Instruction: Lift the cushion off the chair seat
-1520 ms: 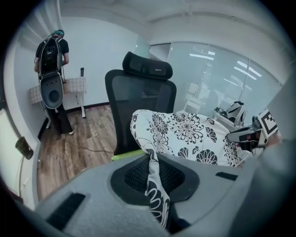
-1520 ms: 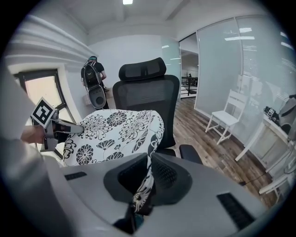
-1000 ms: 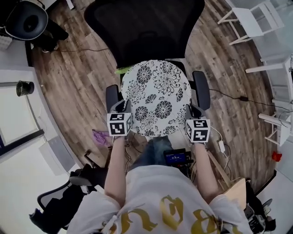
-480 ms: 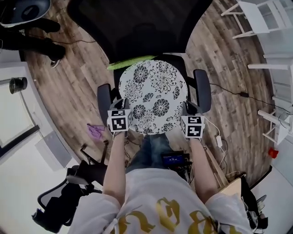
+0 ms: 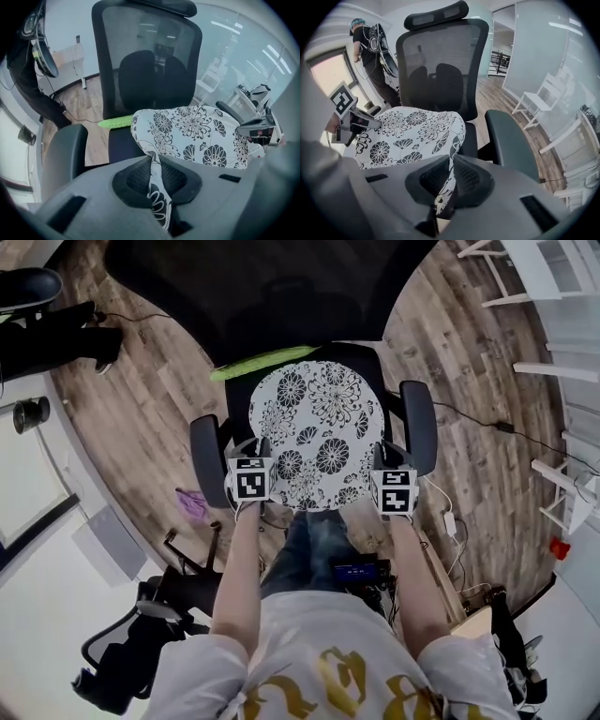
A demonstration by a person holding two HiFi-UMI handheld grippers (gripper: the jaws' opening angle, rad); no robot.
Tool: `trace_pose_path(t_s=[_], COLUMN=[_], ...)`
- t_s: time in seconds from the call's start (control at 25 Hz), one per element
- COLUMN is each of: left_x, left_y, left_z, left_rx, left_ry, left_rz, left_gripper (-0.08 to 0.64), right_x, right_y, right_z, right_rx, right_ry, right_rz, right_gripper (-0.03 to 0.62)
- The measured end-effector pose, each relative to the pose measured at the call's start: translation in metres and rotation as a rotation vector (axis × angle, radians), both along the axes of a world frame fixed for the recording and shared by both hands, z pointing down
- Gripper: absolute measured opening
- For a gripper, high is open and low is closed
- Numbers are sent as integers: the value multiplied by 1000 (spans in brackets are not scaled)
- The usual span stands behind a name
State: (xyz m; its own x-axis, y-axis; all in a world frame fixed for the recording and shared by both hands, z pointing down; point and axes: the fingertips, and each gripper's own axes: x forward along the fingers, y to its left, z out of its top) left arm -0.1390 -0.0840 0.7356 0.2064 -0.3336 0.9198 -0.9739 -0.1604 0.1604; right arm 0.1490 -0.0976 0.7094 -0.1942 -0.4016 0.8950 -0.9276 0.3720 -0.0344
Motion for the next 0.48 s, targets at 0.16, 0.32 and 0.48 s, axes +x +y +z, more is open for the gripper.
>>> trace_pose_path(t_s=[0.16,0.32,0.48], left_x=[-4,-8,-12], left_y=[-4,-4,-4], left_z=[18,32,48], left_rx=[-20,-37,-52], left_ry=[-11,-34,-62], left_rz=[-6,-24,-29], left_gripper=[31,31,31], right_x=[-4,-8,-7], right_y=[-6,-8,-10], right_z=[16,36,55], right_rx=[-11,-20,-50], right_ry=[-1,43,70], right_rz=[20,0,7], right_gripper=[26,26,26])
